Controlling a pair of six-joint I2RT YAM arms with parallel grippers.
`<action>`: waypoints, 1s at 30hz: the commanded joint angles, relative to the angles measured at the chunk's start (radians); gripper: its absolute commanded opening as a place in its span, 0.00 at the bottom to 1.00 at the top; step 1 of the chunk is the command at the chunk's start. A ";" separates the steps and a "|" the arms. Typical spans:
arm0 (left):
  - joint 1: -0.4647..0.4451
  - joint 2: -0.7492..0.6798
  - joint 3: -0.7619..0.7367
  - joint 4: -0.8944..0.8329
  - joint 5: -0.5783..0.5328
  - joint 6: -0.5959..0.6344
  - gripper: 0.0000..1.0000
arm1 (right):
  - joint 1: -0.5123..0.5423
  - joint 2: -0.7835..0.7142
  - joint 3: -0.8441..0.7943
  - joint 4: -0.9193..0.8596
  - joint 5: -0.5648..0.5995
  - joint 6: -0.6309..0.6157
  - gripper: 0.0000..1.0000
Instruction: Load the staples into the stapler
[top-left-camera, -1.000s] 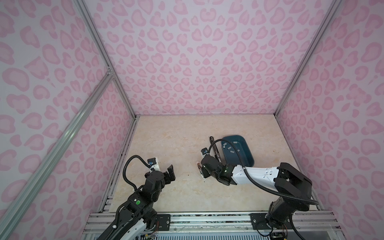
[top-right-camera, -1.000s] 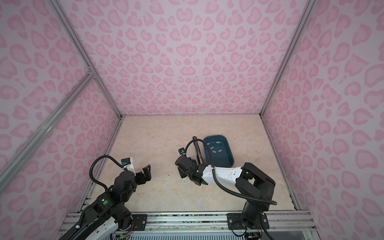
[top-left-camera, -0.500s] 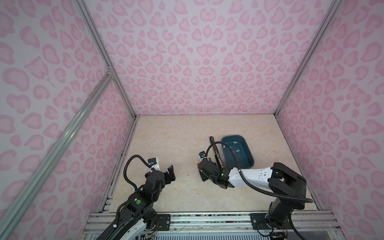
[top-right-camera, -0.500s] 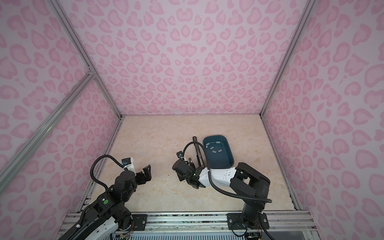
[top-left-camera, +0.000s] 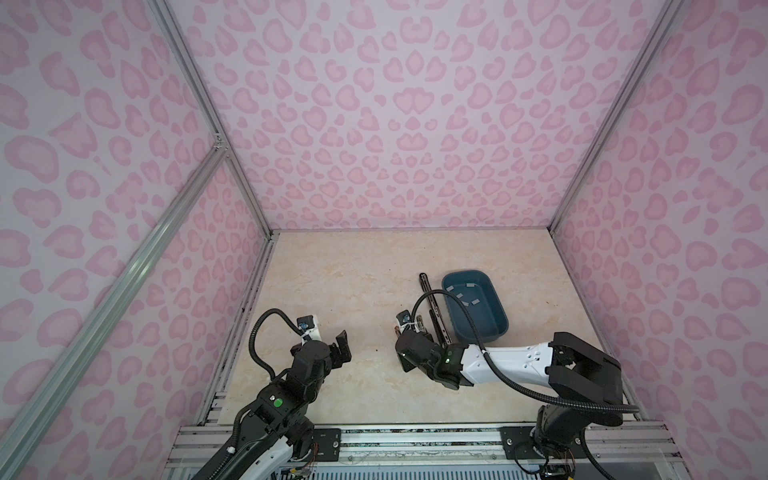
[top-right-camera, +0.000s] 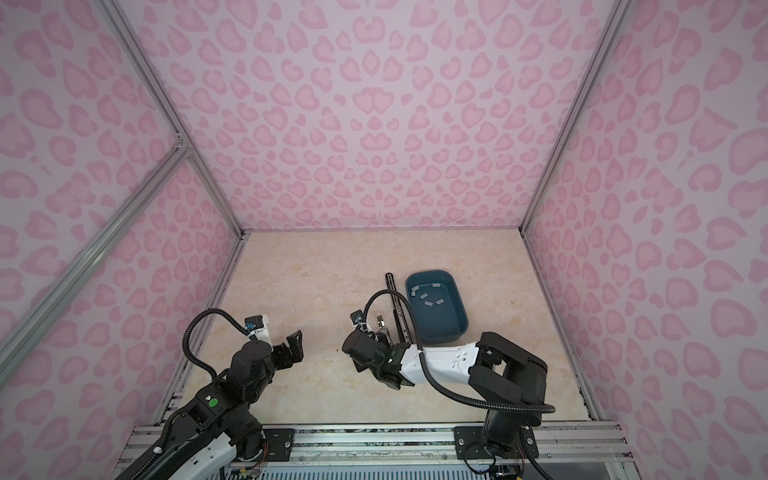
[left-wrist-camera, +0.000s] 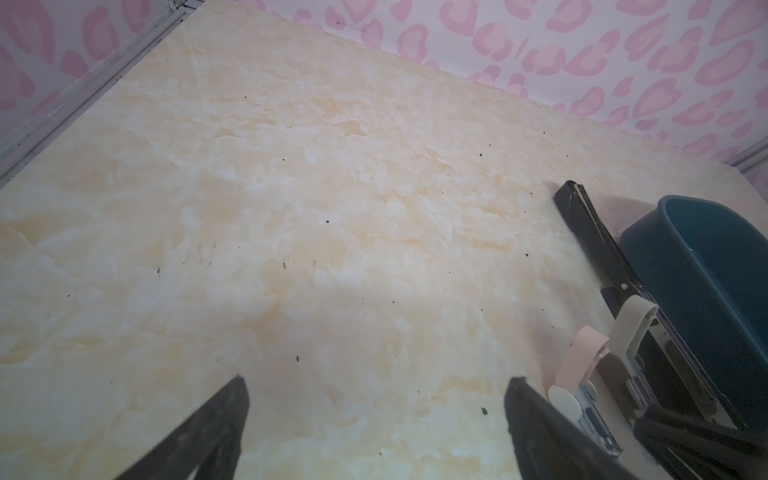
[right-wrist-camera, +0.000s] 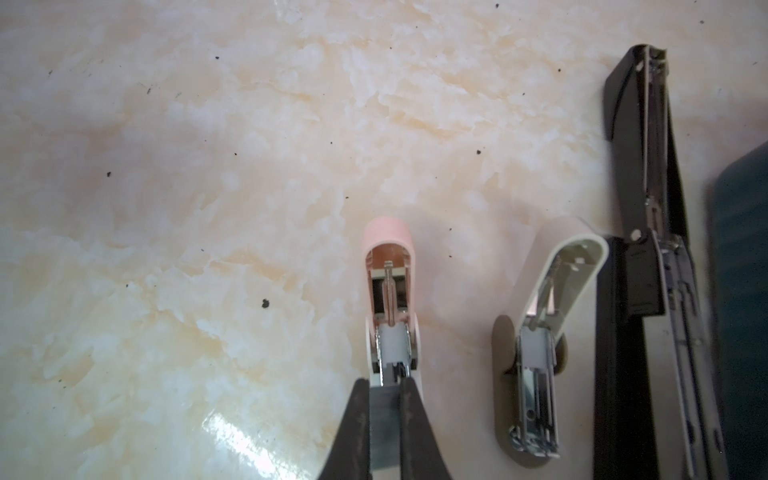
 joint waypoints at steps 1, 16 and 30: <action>-0.002 0.003 0.012 0.020 -0.002 -0.001 0.97 | 0.001 0.025 0.013 0.002 0.033 0.018 0.01; -0.004 -0.003 0.009 0.020 -0.002 0.001 0.97 | -0.001 0.082 0.058 -0.045 0.059 0.017 0.00; -0.006 -0.002 0.009 0.020 -0.004 0.001 0.97 | -0.004 0.080 0.059 -0.047 0.058 -0.001 0.00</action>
